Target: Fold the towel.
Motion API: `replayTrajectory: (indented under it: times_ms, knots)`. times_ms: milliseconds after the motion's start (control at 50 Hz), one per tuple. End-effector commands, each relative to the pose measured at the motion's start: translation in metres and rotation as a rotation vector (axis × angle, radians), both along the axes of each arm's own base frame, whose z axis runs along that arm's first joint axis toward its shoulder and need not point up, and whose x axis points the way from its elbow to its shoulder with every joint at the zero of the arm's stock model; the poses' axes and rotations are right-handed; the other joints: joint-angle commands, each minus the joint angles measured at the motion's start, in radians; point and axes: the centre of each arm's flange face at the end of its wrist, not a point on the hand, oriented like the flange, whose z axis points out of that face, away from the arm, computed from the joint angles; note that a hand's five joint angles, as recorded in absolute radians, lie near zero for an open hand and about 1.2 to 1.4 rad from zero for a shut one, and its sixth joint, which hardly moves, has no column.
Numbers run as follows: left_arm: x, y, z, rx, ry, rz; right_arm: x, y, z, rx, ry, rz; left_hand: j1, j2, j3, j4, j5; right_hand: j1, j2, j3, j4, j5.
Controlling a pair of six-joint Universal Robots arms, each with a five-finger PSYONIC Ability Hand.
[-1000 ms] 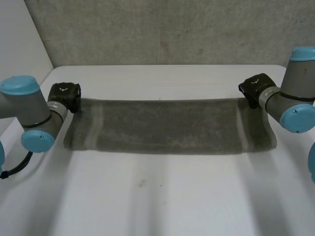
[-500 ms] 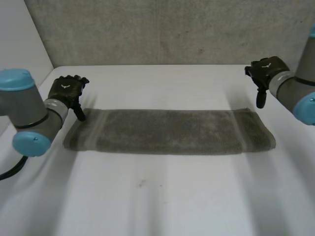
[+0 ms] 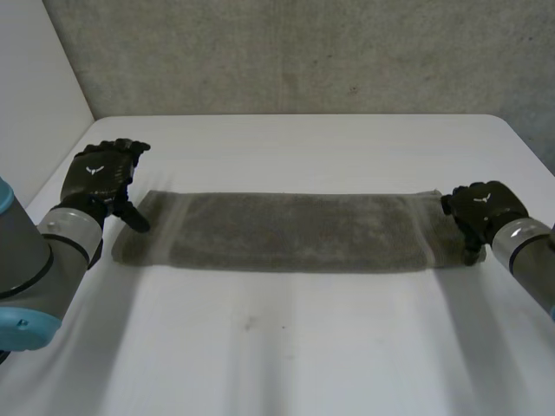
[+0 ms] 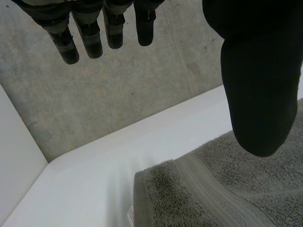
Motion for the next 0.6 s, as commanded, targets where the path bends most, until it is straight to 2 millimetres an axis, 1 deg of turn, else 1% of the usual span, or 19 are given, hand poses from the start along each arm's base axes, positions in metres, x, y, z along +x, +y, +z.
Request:
replayTrajectory:
  times_ms: [20, 60, 120, 160, 180, 200, 220, 240, 280, 320, 380, 420, 440, 480, 500, 540, 560, 580, 600]
  knots:
    - [-0.001, 0.002, -0.004, 0.003, -0.004, -0.003, -0.007, -0.015, -0.028, 0.003, 0.0, -0.015, 0.004, 0.003, 0.009, 0.01, -0.024, 0.113, 0.106, 0.101, 0.103, 0.09]
    - [-0.001, 0.003, -0.005, 0.008, -0.005, -0.005, -0.008, -0.018, -0.034, 0.014, 0.004, -0.019, 0.004, 0.003, 0.009, 0.01, -0.024, 0.125, 0.117, 0.113, 0.115, 0.101]
    - [-0.001, 0.003, -0.006, 0.003, -0.004, -0.005, -0.01, -0.023, -0.041, 0.026, 0.005, -0.021, 0.004, 0.003, 0.009, 0.01, -0.024, 0.31, 0.302, 0.298, 0.3, 0.286]
    - [-0.001, 0.004, -0.007, 0.0, -0.003, -0.005, -0.012, -0.03, -0.047, 0.032, 0.009, -0.029, 0.004, 0.003, 0.009, 0.01, -0.024, 0.564, 0.556, 0.552, 0.554, 0.54]
    - [-0.001, 0.004, -0.007, 0.0, -0.003, -0.005, -0.012, -0.03, -0.047, 0.032, 0.009, -0.029, 0.004, 0.003, 0.009, 0.01, -0.024, 0.565, 0.558, 0.553, 0.555, 0.542]
    - [-0.001, 0.004, -0.007, 0.0, -0.003, -0.005, -0.015, -0.034, -0.05, 0.036, 0.013, -0.042, 0.004, 0.003, 0.009, 0.01, -0.024, 0.763, 0.755, 0.751, 0.753, 0.739]
    - [-0.001, 0.004, -0.007, 0.0, -0.003, -0.005, -0.015, -0.034, -0.05, 0.036, 0.013, -0.042, 0.004, 0.003, 0.009, 0.01, -0.024, 0.765, 0.757, 0.753, 0.755, 0.741]
    - [-0.001, 0.004, -0.007, -0.001, -0.003, -0.005, -0.021, -0.04, -0.05, 0.031, 0.022, -0.066, 0.001, 0.0, 0.006, 0.007, -0.026, 0.953, 0.945, 0.941, 0.943, 0.929]
    - [-0.001, 0.004, -0.008, 0.0, -0.003, -0.005, -0.029, -0.046, -0.047, 0.017, 0.026, -0.087, 0.004, 0.003, 0.009, 0.01, -0.024, 0.955, 0.947, 0.942, 0.945, 0.931]
    - [0.0, 0.004, -0.008, -0.004, -0.002, -0.003, -0.052, -0.058, -0.037, -0.02, 0.045, -0.145, 0.004, 0.003, 0.009, 0.01, -0.024, 0.955, 0.947, 0.942, 0.945, 0.931]
    - [0.0, 0.004, -0.008, -0.003, -0.003, -0.003, -0.066, -0.066, -0.03, -0.042, 0.056, -0.178, 0.004, 0.003, 0.009, 0.01, -0.024, 0.955, 0.947, 0.942, 0.945, 0.931]
    - [0.0, 0.004, -0.008, -0.002, -0.001, -0.003, -0.095, -0.083, -0.018, -0.09, 0.108, -0.247, 0.004, 0.003, 0.009, 0.01, -0.024, 0.955, 0.947, 0.942, 0.945, 0.931]
    - [0.0, 0.004, -0.008, -0.002, -0.001, -0.003, -0.096, -0.083, -0.018, -0.09, 0.108, -0.248, 0.004, 0.003, 0.009, 0.01, -0.024, 0.955, 0.947, 0.942, 0.945, 0.931]
    - [0.0, 0.005, -0.008, 0.001, -0.002, -0.002, -0.121, -0.097, 0.002, -0.143, 0.183, -0.323, 0.004, 0.003, 0.009, 0.01, -0.024, 0.955, 0.947, 0.942, 0.945, 0.931]
    - [0.0, 0.005, -0.008, 0.001, -0.002, -0.002, -0.121, -0.097, 0.003, -0.144, 0.183, -0.324, 0.004, 0.003, 0.009, 0.01, -0.024, 0.955, 0.947, 0.942, 0.945, 0.931]
    - [0.0, 0.005, -0.008, 0.001, -0.002, -0.002, -0.12, -0.104, 0.025, -0.181, 0.216, -0.324, 0.001, 0.0, 0.006, 0.007, -0.027, 0.955, 0.947, 0.942, 0.945, 0.931]
    - [0.0, 0.005, -0.008, 0.001, -0.002, -0.002, -0.12, -0.104, 0.025, -0.182, 0.216, -0.324, 0.001, 0.0, 0.006, 0.007, -0.027, 0.955, 0.947, 0.942, 0.945, 0.931]
    - [-0.001, 0.005, -0.008, -0.001, -0.002, -0.003, -0.105, -0.105, 0.044, -0.224, 0.202, -0.298, 0.001, 0.0, 0.006, 0.007, -0.027, 0.955, 0.947, 0.942, 0.945, 0.931]
    - [-0.001, 0.005, -0.008, -0.001, -0.002, -0.003, -0.105, -0.105, 0.045, -0.224, 0.202, -0.298, 0.001, 0.0, 0.006, 0.007, -0.027, 0.955, 0.947, 0.942, 0.945, 0.931]
